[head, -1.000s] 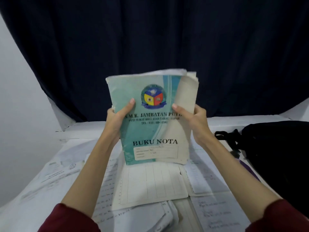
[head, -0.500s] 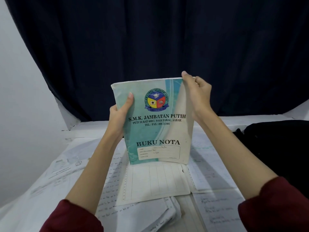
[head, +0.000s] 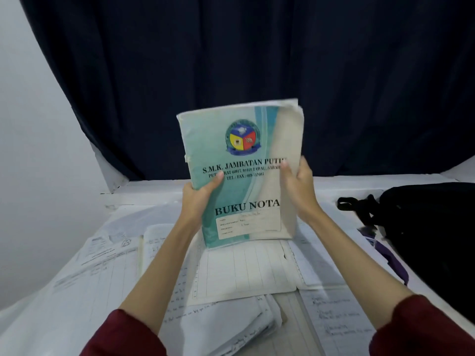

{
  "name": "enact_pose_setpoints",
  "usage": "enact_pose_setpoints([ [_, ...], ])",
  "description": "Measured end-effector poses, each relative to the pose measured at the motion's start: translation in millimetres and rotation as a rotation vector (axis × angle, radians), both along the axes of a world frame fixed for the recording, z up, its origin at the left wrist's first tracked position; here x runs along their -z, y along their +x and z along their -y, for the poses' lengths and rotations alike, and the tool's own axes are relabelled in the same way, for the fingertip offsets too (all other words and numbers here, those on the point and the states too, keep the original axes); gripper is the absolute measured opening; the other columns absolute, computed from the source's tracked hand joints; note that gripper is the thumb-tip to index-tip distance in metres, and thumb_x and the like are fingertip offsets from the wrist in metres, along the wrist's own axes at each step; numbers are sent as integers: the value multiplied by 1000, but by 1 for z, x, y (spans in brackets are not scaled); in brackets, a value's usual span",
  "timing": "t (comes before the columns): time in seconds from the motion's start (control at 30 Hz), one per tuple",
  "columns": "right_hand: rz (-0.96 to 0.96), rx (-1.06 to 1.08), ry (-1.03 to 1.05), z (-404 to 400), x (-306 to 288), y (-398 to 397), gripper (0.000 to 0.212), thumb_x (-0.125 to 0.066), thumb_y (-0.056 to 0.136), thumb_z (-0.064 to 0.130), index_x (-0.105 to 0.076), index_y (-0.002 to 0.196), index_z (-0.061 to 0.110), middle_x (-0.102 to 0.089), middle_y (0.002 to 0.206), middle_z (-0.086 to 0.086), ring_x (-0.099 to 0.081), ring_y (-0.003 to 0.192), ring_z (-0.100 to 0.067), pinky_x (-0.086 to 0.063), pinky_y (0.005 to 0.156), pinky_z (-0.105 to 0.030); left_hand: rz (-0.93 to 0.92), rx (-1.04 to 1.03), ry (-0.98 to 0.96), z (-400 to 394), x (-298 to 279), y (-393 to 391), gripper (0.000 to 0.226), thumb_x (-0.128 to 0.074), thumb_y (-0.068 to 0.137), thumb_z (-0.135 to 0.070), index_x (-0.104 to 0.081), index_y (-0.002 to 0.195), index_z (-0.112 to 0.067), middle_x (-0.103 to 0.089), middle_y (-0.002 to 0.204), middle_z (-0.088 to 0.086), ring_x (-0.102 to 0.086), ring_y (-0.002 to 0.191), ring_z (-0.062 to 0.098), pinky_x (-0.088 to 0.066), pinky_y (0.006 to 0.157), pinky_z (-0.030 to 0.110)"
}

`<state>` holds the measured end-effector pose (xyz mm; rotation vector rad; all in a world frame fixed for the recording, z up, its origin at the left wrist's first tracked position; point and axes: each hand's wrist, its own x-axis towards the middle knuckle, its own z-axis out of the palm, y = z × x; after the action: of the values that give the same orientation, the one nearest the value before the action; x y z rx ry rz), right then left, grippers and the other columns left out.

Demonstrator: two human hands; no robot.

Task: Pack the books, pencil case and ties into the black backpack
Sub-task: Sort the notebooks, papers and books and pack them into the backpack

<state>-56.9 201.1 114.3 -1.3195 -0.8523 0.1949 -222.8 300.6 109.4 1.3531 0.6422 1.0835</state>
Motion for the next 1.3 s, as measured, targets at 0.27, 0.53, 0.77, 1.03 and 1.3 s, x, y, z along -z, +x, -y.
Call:
enact_pose_setpoints([
  [0.27,90,6,-30,-5,26,-29,5,-39,101,16,-42,105,15,-54,88,15,-52,82,2,-46,79,-24,-80,-73,86,-11,22,-26,17,-71,79,-24,-63,94,-25,-71,92,-6,-70,83,10,-57,67,24],
  [0.53,92,-23,-53,5,19,-34,7,-39,101,20,-41,102,13,-56,92,7,-52,94,-19,-42,83,-31,-130,-95,-62,-4,41,-31,23,-72,79,-28,-60,99,-21,-69,93,-2,-67,91,20,-54,80,36],
  [0.77,33,-112,-198,18,28,-38,32,-33,103,26,-45,128,10,-56,114,4,-52,106,-11,-39,94,-21,-191,-140,-95,12,49,-32,27,-71,80,-31,-58,96,-15,-67,89,1,-65,82,16,-56,67,27],
  [1.03,-147,44,-45,73,-8,14,39,-67,86,13,-45,118,11,-56,109,1,-57,98,-18,-48,74,-17,-380,-44,247,45,-4,-18,16,-72,81,-23,-62,87,-12,-67,79,3,-67,62,6,-52,48,19],
  [1.3,380,61,-362,226,-75,106,62,-87,55,38,-65,109,15,-68,111,3,-63,107,-17,-51,94,-32,-929,283,887,134,-87,68,31,-74,78,-39,-57,61,-20,-60,60,-1,-56,51,15,-41,44,28],
])
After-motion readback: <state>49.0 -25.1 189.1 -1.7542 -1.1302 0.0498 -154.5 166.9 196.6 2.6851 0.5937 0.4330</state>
